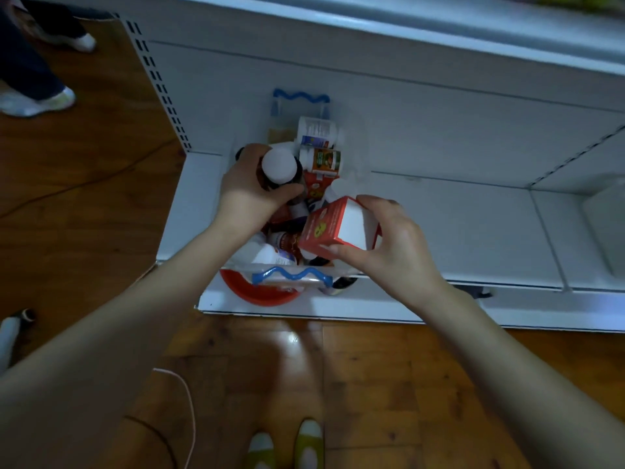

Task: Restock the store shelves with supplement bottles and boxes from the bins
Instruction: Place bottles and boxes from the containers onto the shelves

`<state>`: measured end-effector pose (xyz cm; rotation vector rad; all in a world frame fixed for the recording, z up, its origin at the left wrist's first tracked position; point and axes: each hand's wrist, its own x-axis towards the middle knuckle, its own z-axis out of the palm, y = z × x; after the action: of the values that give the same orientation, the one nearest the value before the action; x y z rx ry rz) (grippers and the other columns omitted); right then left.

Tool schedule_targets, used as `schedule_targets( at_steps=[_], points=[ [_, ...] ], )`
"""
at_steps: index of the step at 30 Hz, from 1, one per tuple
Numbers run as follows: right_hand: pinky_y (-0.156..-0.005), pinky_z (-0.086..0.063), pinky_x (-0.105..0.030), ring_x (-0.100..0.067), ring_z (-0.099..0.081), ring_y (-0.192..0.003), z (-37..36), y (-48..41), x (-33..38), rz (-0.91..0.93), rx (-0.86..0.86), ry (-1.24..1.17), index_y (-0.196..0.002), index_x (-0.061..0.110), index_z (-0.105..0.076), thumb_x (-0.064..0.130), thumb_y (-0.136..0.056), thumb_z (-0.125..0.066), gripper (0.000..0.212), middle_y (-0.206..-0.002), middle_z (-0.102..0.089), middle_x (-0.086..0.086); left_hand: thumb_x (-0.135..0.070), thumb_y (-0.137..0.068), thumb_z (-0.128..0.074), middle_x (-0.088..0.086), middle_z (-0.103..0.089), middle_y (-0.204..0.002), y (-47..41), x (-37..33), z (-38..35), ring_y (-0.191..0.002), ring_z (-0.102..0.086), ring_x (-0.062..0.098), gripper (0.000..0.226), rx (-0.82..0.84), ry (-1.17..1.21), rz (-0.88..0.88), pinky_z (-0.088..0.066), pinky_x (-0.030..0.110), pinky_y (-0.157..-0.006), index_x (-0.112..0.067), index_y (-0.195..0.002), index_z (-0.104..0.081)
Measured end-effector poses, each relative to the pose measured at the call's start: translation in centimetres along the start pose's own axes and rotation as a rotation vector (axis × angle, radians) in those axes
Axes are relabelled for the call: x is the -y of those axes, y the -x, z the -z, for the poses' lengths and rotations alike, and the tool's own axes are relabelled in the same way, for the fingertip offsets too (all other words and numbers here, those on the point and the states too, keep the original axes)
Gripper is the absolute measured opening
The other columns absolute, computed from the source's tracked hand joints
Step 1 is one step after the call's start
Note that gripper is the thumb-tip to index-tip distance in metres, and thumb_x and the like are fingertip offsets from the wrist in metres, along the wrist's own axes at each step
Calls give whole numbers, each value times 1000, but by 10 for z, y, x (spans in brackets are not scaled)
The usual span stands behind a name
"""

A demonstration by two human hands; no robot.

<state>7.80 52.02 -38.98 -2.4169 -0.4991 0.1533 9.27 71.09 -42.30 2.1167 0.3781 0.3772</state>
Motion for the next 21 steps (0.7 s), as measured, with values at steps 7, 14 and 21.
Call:
schedule_targets(
  at_steps=[7,14,21],
  points=[
    [-89,-38,-18,-3,-42,-105,44,61,44,-74,10,-152,-130,16,-49,30,-71,-77,67,-111,-45,11,-17,-75,-75,-3,-53,-106,81,-51,58,-99,-50,10,50,-32,209,109,-40,1,-74,-6,-117,-50],
    [-82,-49,-15,-7,-56,-101,119,118,80,-171,25,-321,-111,31,-52,30,-72,-74,46,-105,-58,14,-23,-79,-71,-11,-54,-103,138,-117,112,-98,-50,7,38,0,306,127,-39,-1,-74,-18,-113,-53],
    [-79,-55,-29,-7,-60,-100,204,149,105,-184,-17,-347,-117,37,-47,28,-68,-75,57,-111,-55,16,-23,-81,-68,-18,-58,-91,152,-183,131,-79,-54,-13,25,105,423,70,-43,3,-71,-22,-103,-57]
  ],
)
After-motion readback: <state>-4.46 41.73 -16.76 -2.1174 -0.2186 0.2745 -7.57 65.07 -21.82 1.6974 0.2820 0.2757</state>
